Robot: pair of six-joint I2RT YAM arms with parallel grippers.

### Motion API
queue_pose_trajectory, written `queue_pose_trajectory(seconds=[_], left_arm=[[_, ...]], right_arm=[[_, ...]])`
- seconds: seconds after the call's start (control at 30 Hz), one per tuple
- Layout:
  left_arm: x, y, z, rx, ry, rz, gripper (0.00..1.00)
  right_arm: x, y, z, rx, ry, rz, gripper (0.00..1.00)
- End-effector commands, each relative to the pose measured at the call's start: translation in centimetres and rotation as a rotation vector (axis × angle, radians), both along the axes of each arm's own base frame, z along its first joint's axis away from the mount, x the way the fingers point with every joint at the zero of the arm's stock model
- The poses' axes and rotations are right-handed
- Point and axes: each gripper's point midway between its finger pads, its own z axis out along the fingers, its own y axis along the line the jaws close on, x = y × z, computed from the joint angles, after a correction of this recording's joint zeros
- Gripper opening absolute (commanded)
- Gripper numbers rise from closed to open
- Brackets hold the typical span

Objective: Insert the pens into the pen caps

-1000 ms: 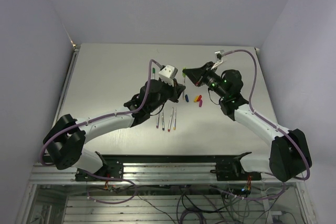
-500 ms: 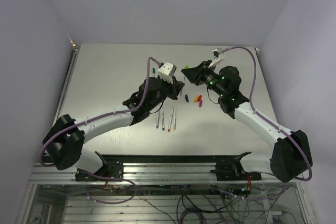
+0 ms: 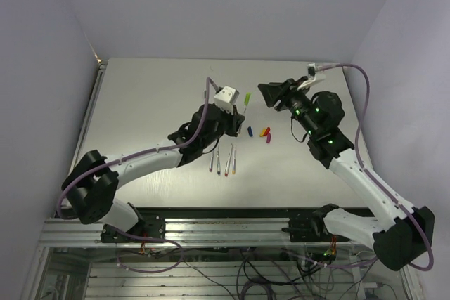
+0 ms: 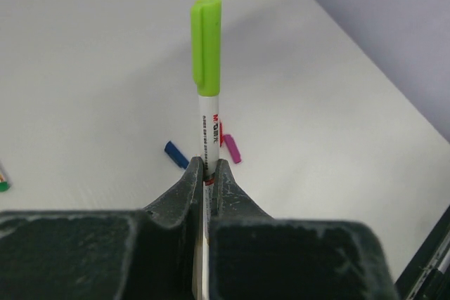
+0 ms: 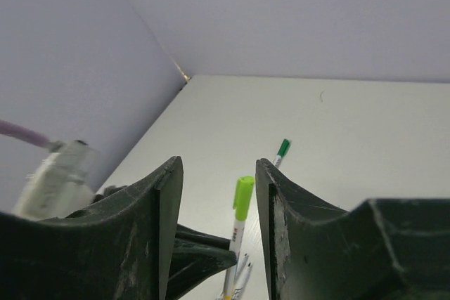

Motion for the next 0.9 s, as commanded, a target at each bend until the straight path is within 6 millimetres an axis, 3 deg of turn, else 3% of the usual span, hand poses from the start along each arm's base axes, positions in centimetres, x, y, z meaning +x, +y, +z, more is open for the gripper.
queue_pose_trajectory(seconds=[0.0, 0.17, 0.4, 0.53, 0.87], left_arm=[[2.0, 0.3, -1.6, 0.043, 0.057, 0.084, 0.07], [5.0, 1.2, -3.5, 0.081, 0.122, 0.195, 0.07], [11.3, 5.4, -7.3, 0.153, 0.284, 0.414, 0.07], [14.1, 6.7, -9.3, 0.219, 0.348, 0.478, 0.07], [17.0, 6.6, -14.0, 0.337, 0.437, 0.501, 0.07]], right_arm=[[-0.7, -1.7, -1.1, -0.034, 0.017, -0.069, 0.45], [-0.7, -2.7, -3.6, -0.056, 0.084, -0.121, 0.46], [-0.4, -3.7, -8.0, -0.085, 0.211, -0.185, 0.45], [-0.4, -3.9, -9.6, -0.1, 0.254, -0.202, 0.44], [-0.3, -4.0, -10.7, -0.126, 0.273, -0.206, 0.44]])
